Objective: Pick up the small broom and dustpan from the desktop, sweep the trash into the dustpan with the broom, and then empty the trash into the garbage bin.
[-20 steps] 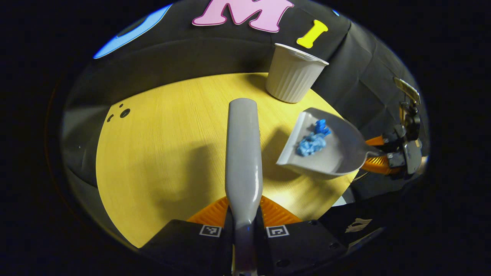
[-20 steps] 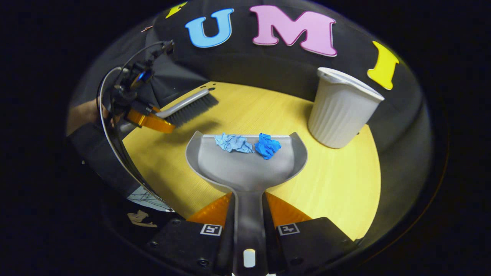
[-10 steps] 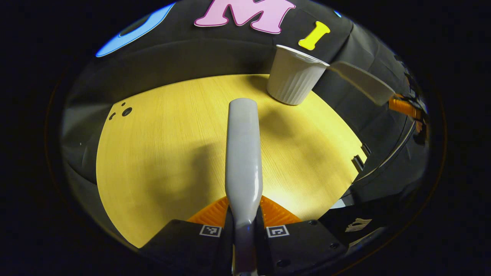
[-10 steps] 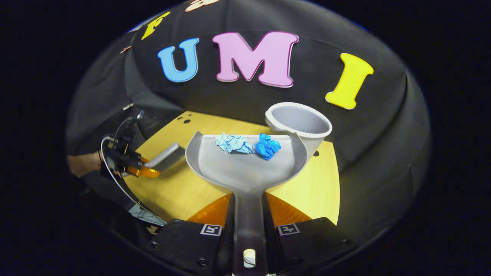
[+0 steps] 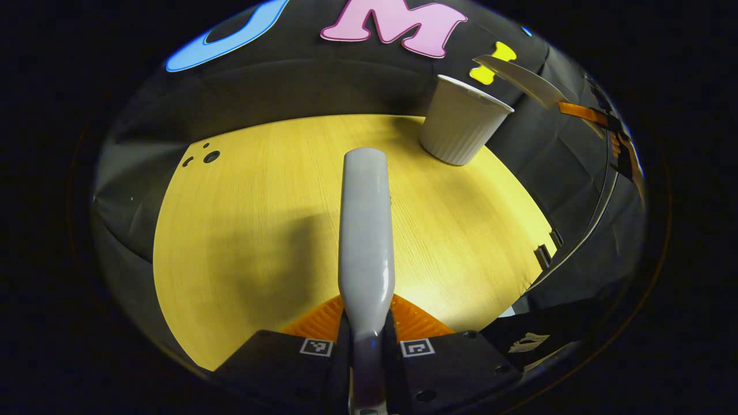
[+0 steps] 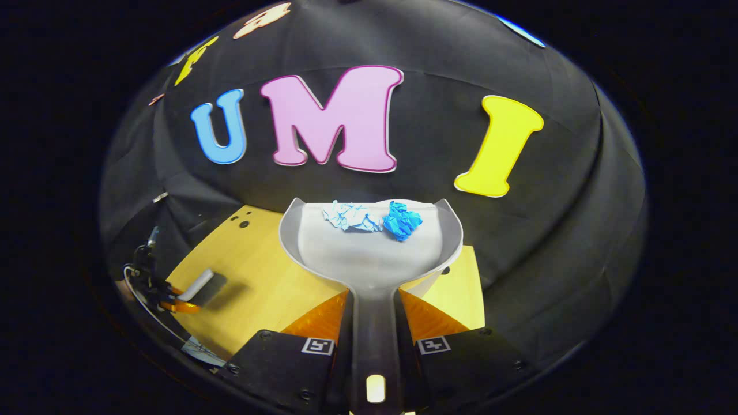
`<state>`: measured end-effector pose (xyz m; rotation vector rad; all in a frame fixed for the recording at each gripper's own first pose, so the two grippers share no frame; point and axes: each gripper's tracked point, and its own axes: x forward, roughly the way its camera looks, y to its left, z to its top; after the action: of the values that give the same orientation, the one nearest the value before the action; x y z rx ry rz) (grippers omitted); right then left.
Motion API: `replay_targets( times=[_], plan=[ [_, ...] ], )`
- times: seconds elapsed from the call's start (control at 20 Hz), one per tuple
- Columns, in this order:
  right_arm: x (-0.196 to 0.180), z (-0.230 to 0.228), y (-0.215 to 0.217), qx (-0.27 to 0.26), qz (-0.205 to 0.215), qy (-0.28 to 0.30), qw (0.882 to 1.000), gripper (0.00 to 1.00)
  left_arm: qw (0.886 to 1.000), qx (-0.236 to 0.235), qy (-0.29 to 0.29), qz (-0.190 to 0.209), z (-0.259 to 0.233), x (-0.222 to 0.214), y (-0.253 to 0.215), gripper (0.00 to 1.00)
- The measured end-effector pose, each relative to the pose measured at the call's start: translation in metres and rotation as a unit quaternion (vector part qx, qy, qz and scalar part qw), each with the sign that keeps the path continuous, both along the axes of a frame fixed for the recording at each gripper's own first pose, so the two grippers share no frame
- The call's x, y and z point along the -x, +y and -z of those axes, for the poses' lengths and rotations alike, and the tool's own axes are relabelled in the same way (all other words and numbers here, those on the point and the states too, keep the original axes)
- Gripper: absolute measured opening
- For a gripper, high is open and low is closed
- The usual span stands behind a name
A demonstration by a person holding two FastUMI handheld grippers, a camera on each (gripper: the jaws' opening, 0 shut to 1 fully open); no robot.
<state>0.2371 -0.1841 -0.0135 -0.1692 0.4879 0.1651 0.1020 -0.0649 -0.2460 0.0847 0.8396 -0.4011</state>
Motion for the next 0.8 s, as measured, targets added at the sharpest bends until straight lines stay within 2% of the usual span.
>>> replay_targets(
  times=[0.05, 0.1, 0.15, 0.25, 0.35, 0.4, 0.45, 0.8],
  plan=[
    [-0.013, 0.000, -0.007, 0.005, 0.008, -0.004, 1.000, 0.37, 1.000, 0.000, 0.000, -0.006, -0.002, 0.001, 0.003, 0.31],
    [-0.026, 0.001, -0.014, 0.014, 0.015, -0.009, 1.000, 0.37, 1.000, -0.001, -0.001, -0.014, -0.003, 0.000, 0.005, 0.24],
    [-0.038, 0.000, -0.022, 0.028, 0.019, -0.022, 0.999, 0.37, 1.000, 0.000, -0.001, -0.021, -0.005, 0.000, 0.006, 0.24],
    [-0.060, 0.000, -0.031, 0.066, 0.015, -0.042, 0.997, 0.37, 0.999, -0.001, 0.002, -0.038, -0.007, 0.000, 0.009, 0.31],
    [-0.077, 0.004, -0.041, 0.094, 0.011, -0.048, 0.994, 0.37, 0.999, -0.007, 0.004, -0.052, -0.007, 0.000, 0.012, 0.31],
    [-0.083, 0.005, -0.044, 0.104, 0.011, -0.048, 0.993, 0.37, 0.998, -0.008, 0.004, -0.057, -0.008, 0.000, 0.011, 0.28],
    [-0.089, 0.007, -0.049, 0.118, 0.012, -0.047, 0.992, 0.37, 0.998, -0.007, 0.003, -0.061, -0.009, 0.000, 0.011, 0.31],
    [-0.105, 0.013, -0.059, 0.247, 0.011, -0.058, 0.967, 0.37, 0.998, 0.022, 0.003, -0.061, -0.005, 0.000, 0.010, 0.25]
  ],
)
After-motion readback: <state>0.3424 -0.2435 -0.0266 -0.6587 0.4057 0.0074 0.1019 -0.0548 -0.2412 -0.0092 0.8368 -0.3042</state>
